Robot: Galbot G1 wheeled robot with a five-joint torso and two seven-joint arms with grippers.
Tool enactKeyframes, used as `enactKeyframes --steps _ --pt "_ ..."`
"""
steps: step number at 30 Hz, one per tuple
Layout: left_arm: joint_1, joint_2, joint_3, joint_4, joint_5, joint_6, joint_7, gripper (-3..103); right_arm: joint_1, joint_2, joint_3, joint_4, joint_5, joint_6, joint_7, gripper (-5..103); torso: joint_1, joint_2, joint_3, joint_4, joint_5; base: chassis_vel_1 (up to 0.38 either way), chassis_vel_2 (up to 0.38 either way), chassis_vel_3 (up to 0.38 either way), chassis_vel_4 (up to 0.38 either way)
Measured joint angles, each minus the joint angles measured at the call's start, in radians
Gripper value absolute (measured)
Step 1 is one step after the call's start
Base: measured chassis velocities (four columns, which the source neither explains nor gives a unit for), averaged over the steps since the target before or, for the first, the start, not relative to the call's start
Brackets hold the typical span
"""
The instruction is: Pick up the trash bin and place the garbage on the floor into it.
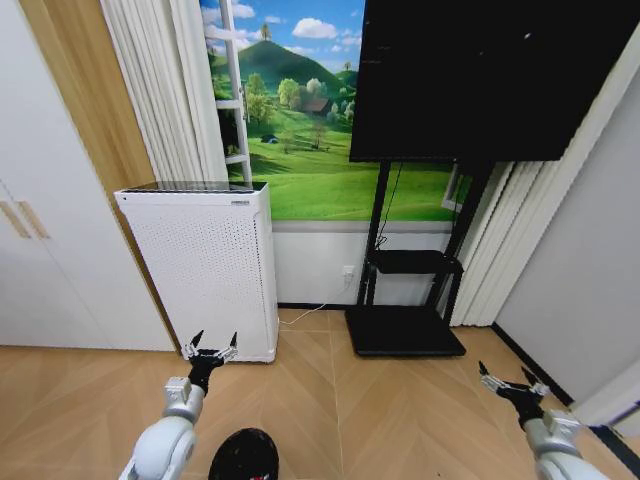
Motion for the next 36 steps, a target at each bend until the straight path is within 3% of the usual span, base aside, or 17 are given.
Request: enactKeyframes --steps 12,15,17,19,24,33,36 --pt "0.000 0.000 0.000 0.000 0.000 0.000 0.000 100 0.000 0.000 0.000 0.000 0.000 0.000 0.000 100 -0.002 -0.005 -0.003 0.0005 0.0005 0.099 0.094 -0.094 -0.097" --pt "0.000 0.000 0.000 0.000 0.000 0.000 0.000 100 0.000 0.000 0.000 0.000 0.000 0.000 0.000 100 -0.003 -0.006 -0.004 -0.0001 -0.0015 0.116 0.112 -0.132 -0.134" --pt "0.000 0.000 -0.001 0.000 0.000 0.000 -0.001 100 0.000 0.000 0.000 0.000 0.000 0.000 0.000 100 -0.003 -0.006 -0.004 0.0007 0.0007 0.057 0.010 -0.026 -0.032" --pt "0.000 0.000 -0.001 0.000 0.000 0.000 -0.001 100 0.000 0.000 0.000 0.000 0.000 0.000 0.000 100 -0.003 -0.007 -0.004 0.0007 0.0001 0.000 0.000 0.000 0.000" --pt "0.000 0.000 0.000 0.000 0.000 0.000 -0.001 100 0.000 0.000 0.000 0.000 0.000 0.000 0.000 100 -0.003 -0.008 -0.005 -0.0007 0.0003 -0.126 -0.130 0.117 0.124" --pt "0.000 0.000 0.000 0.000 0.000 0.000 0.000 100 0.000 0.000 0.000 0.000 0.000 0.000 0.000 100 -0.004 -0.009 -0.006 0.0004 -0.0007 -0.177 -0.173 0.175 0.173" --pt "0.000 0.000 0.000 0.000 0.000 0.000 0.000 100 0.000 0.000 0.000 0.000 0.000 0.000 0.000 100 -0.004 -0.009 -0.006 -0.0001 0.0008 -0.206 -0.215 0.208 0.245"
